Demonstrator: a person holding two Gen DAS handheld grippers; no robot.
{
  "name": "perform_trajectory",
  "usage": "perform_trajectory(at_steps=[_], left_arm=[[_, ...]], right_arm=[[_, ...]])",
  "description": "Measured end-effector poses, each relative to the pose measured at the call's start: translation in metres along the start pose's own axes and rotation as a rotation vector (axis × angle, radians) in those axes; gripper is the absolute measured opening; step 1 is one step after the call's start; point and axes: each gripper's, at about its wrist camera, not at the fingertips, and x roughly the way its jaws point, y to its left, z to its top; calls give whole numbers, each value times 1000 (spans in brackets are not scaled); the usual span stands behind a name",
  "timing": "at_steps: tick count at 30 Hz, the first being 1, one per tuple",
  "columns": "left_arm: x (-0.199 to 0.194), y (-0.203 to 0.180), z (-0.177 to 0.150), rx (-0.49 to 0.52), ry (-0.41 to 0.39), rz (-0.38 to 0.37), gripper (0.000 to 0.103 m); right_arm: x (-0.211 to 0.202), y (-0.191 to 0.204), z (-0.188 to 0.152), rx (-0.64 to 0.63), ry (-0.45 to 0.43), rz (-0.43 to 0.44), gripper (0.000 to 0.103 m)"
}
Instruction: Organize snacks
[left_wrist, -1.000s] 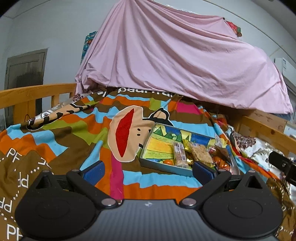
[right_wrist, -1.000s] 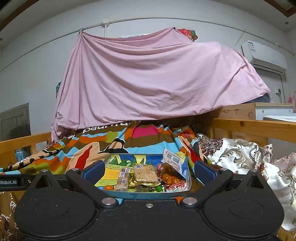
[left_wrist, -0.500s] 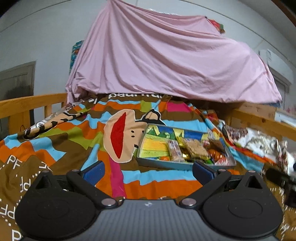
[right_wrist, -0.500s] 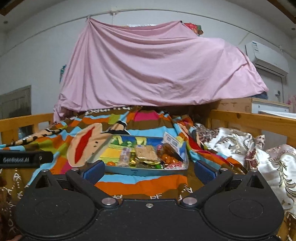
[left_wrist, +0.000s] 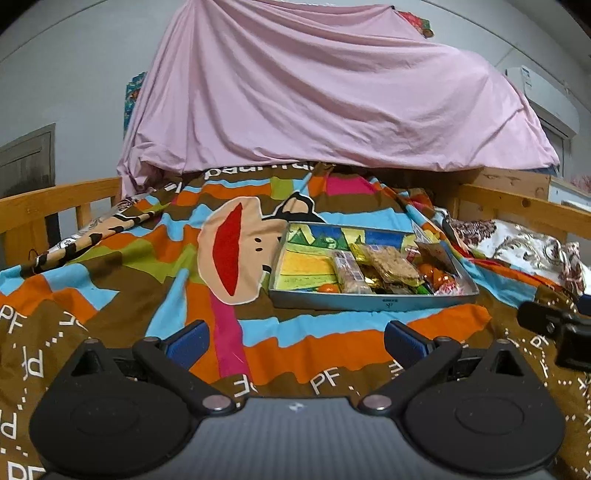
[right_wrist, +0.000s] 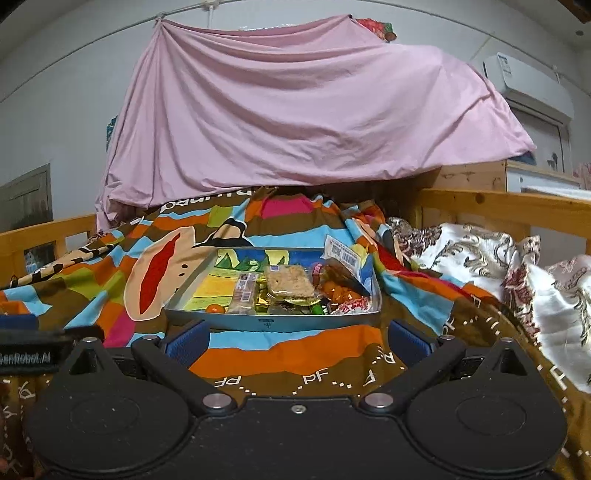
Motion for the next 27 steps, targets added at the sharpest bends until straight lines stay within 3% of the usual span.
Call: perform_trajectory(at_steps=[27], left_arm=[[0,5,2,-32,10,-14,103]], right_arm=[[7,-2,1,2,5,-1,102]])
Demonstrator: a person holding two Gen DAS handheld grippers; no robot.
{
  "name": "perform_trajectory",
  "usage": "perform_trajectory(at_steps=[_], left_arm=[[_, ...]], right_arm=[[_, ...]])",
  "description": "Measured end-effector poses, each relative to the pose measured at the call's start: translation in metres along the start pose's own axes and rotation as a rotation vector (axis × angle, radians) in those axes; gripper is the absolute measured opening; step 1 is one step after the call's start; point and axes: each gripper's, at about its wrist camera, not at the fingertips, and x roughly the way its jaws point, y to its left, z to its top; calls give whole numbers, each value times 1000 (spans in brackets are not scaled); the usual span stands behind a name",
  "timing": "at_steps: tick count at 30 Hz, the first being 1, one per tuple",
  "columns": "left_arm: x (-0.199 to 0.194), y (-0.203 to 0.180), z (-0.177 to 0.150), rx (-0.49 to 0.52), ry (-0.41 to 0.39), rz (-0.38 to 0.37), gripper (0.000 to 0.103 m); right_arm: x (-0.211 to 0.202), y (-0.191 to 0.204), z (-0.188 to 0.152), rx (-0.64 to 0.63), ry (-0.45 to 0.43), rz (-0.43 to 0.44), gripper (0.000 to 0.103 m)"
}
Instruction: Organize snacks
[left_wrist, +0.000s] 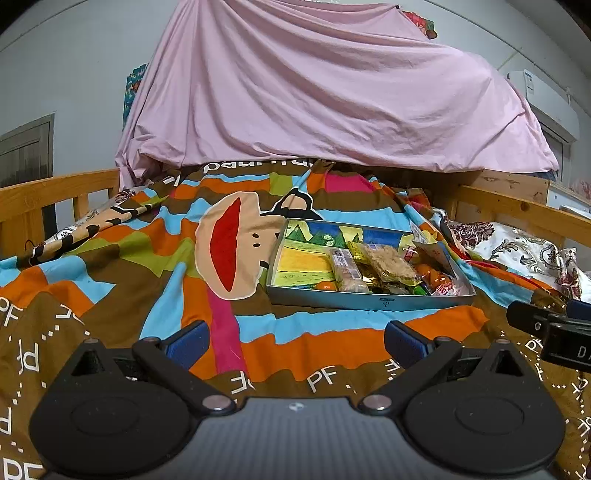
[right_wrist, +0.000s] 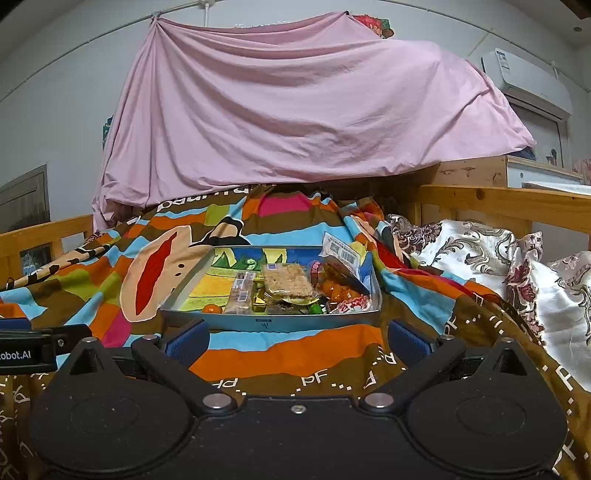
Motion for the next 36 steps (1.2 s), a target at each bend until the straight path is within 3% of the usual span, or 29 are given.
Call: perform_trajectory(at_steps=[36], left_arm=[[2,2,-2,-8,14,-8,103]], right_arm=[[0,1,0,-2,4,6,102]])
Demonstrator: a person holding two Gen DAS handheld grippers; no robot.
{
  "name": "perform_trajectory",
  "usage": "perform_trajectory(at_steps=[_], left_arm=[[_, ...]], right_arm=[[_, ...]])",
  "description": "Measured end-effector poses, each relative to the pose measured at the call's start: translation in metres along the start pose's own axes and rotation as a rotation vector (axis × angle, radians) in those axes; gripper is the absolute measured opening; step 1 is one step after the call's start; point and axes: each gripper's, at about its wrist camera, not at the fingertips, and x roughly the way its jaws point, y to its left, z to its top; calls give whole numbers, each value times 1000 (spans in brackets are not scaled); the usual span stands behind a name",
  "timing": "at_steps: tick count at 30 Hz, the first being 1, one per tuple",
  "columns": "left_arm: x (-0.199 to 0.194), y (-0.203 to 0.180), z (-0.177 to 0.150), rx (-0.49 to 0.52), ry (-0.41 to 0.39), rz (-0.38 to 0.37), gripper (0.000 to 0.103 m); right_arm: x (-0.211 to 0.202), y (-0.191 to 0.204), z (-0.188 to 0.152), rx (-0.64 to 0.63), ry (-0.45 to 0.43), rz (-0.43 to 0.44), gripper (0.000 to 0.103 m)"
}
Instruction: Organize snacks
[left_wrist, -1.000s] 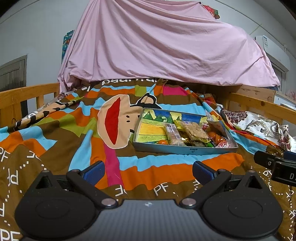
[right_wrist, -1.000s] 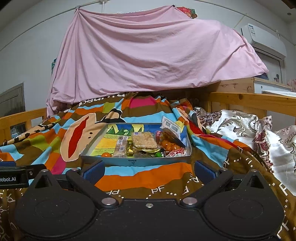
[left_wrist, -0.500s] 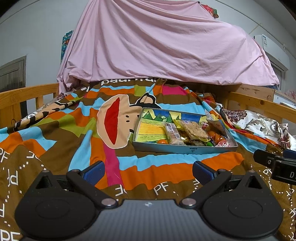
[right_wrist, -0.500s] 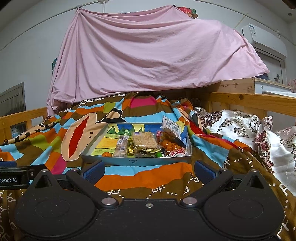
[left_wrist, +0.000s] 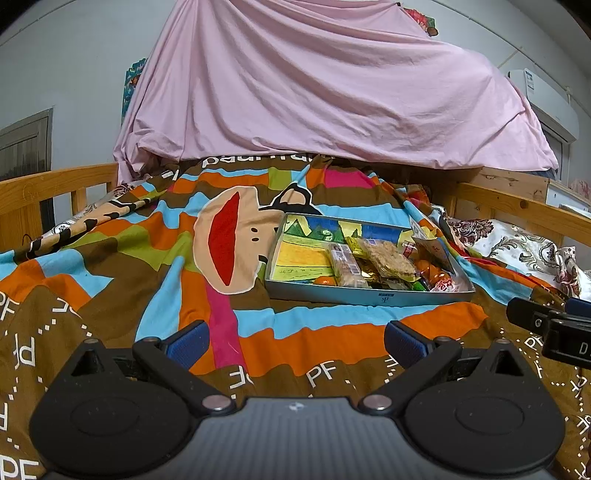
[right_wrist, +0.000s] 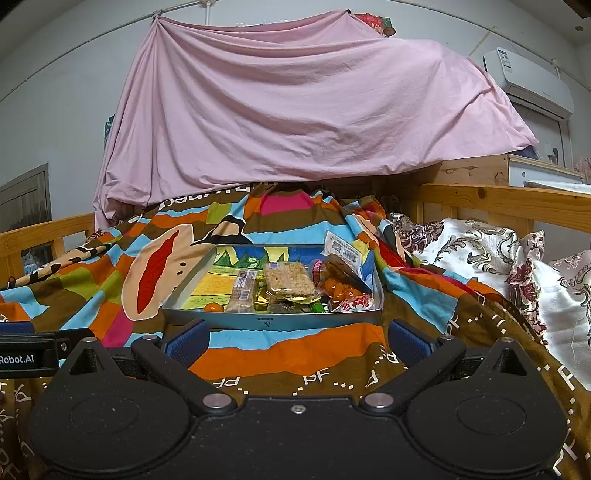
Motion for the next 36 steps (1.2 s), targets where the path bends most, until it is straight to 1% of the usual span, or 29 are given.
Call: perform_trajectory(at_steps=[36], left_arm=[[1,1,-2,6,3,-1,103]], right_arm=[[0,1,-1,-1,1,4,102]])
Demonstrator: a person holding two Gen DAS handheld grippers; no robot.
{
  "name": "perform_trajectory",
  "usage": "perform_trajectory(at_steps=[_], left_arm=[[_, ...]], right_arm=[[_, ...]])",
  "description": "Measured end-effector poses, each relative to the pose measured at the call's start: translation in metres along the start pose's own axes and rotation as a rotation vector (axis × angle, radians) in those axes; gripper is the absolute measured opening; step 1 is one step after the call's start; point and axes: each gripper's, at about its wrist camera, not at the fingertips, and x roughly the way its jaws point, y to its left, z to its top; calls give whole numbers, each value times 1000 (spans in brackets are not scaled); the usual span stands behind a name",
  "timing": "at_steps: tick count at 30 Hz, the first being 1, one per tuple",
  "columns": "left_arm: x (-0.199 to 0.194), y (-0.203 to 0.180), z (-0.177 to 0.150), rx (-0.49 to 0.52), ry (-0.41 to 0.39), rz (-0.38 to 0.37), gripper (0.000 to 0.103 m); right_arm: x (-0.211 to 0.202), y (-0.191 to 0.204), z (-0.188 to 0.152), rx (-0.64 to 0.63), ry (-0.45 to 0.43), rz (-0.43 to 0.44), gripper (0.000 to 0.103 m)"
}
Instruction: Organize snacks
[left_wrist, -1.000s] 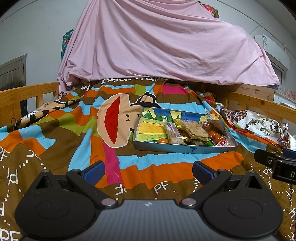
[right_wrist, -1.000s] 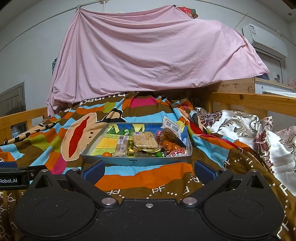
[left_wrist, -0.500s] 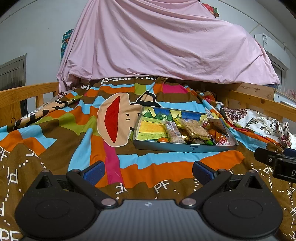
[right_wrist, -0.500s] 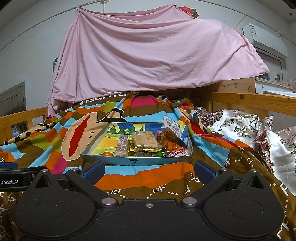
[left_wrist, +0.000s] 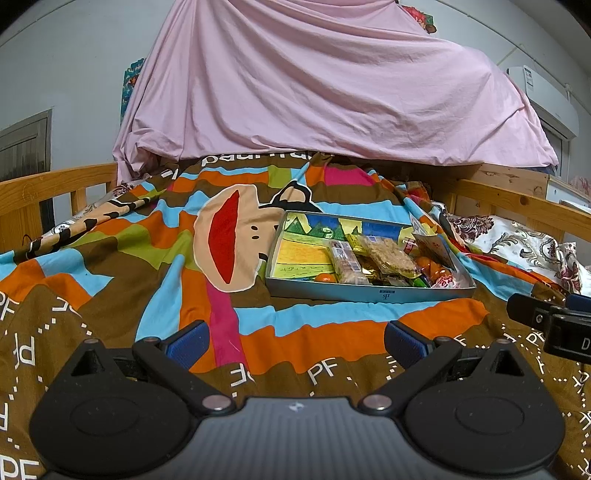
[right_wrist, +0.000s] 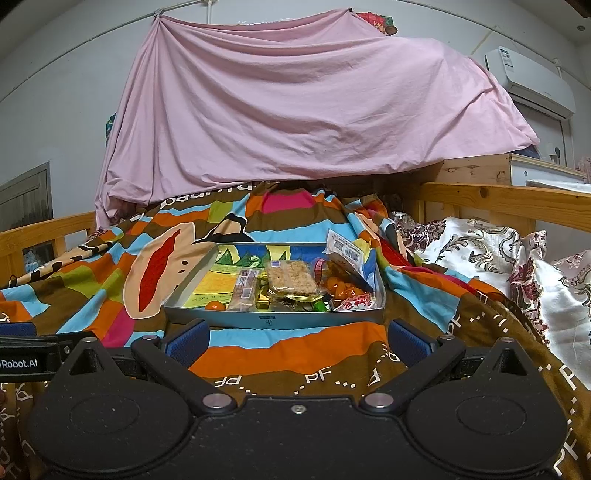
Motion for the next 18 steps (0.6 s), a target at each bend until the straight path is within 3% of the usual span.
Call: perform_trajectory(at_steps=[18], left_arm=[[0,0,-1,2,2,-2,103]], right_arm=[[0,0,1,-1,1,-1,102]])
